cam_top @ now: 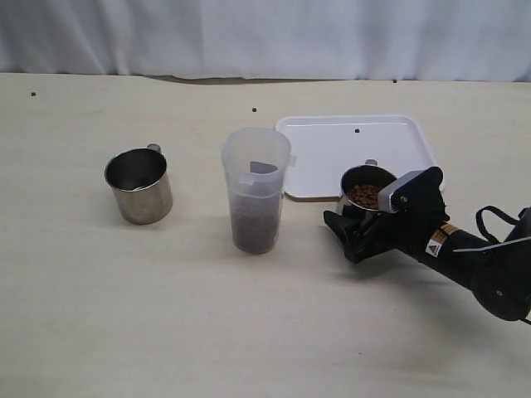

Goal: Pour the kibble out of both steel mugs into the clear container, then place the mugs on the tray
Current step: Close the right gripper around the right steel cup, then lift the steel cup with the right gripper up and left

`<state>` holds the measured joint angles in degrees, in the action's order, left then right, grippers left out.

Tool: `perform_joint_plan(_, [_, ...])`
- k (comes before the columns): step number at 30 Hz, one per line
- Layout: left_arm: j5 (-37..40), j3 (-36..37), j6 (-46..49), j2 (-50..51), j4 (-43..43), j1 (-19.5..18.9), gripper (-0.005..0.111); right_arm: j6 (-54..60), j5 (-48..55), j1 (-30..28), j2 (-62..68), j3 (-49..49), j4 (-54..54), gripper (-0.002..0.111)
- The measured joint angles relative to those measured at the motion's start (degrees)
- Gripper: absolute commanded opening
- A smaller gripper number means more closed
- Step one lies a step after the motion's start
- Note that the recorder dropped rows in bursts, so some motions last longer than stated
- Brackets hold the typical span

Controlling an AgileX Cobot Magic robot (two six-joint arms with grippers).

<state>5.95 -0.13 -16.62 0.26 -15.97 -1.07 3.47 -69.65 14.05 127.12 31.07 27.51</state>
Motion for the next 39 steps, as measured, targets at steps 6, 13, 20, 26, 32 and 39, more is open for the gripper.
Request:
perform_joint_plan(6, [0.0,0.0,0.0,0.0,0.0,0.0,0.000,0.0,0.0,0.0,0.0,0.0,0.0,0.094])
perform_joint_plan(13, [0.0,0.0,0.0,0.0,0.0,0.0,0.000,0.0,0.0,0.0,0.0,0.0,0.0,0.094])
perform_joint_plan(20, [0.0,0.0,0.0,0.0,0.0,0.0,0.000,-0.1,0.0,0.0,0.0,0.0,1.0,0.094])
perform_joint_plan(26, [0.0,0.0,0.0,0.0,0.0,0.0,0.000,-0.1,0.0,0.0,0.0,0.0,0.4,0.058])
perform_joint_plan(32, [0.0,0.0,0.0,0.0,0.0,0.0,0.000,-0.2,0.0,0.0,0.0,0.1,0.0,0.055])
perform_joint_plan(39, [0.0,0.0,0.0,0.0,0.0,0.0,0.000,-0.2,0.1,0.0,0.0,0.1,0.0,0.055])
